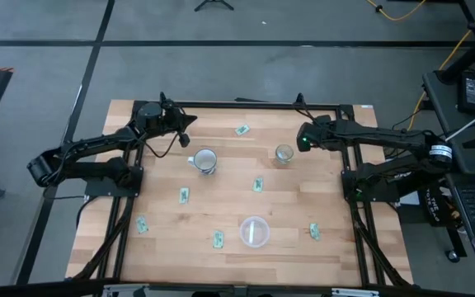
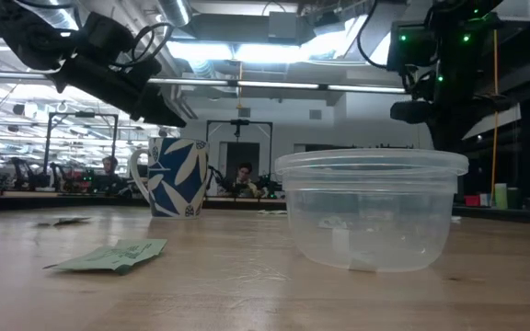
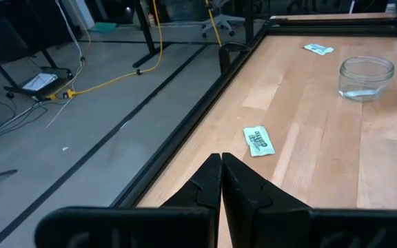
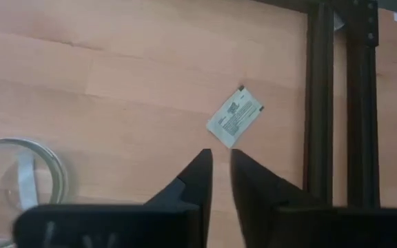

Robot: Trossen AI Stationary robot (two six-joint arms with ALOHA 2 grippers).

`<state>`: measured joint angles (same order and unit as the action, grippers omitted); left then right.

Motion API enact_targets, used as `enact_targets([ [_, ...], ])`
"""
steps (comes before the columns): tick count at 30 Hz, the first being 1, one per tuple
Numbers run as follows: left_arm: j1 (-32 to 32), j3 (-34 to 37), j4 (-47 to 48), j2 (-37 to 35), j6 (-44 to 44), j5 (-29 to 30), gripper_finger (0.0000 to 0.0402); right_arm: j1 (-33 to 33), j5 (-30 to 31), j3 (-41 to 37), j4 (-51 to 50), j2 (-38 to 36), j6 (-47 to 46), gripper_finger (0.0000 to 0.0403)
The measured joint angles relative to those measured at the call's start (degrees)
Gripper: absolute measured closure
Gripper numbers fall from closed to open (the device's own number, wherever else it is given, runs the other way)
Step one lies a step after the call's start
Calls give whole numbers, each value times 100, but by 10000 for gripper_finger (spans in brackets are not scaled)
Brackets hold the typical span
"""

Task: Pick and place Stevia / Truvia into bins
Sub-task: Put the white stevia packet into the transparent glass cup

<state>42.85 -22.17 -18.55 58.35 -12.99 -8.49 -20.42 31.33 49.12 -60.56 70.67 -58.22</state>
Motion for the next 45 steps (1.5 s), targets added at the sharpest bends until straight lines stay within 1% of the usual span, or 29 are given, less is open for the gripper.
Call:
enact_targets([
  [7, 0, 0, 4, 0, 0, 0, 395, -305, -39, 0, 15, 0, 149, 266],
  [11, 0, 0, 7, 0, 0, 0, 395, -425, -82, -121, 257, -4, 149, 242],
  [15, 0, 0, 9, 0, 0, 0, 395, -556, -171, -461, 686, -4, 146, 228],
  [19, 0, 0, 11, 0, -4, 0, 395, -734, -402, -809, 1176, -4, 134, 222],
  [24, 0, 0, 11, 0, -4, 0, 395, -946, -404, -1126, 1800, -4, 158, 221],
  [29, 0, 0, 11, 0, 20, 0, 395, -1101, -404, -1402, 2129, -4, 160, 221],
  [38, 0, 0, 11, 0, 20, 0, 395, -1172, -402, -1993, 3121, -4, 147, 221],
  [45, 0, 0, 9, 0, 21, 0, 395, -1172, -397, -2320, 3460, -4, 15, 221],
])
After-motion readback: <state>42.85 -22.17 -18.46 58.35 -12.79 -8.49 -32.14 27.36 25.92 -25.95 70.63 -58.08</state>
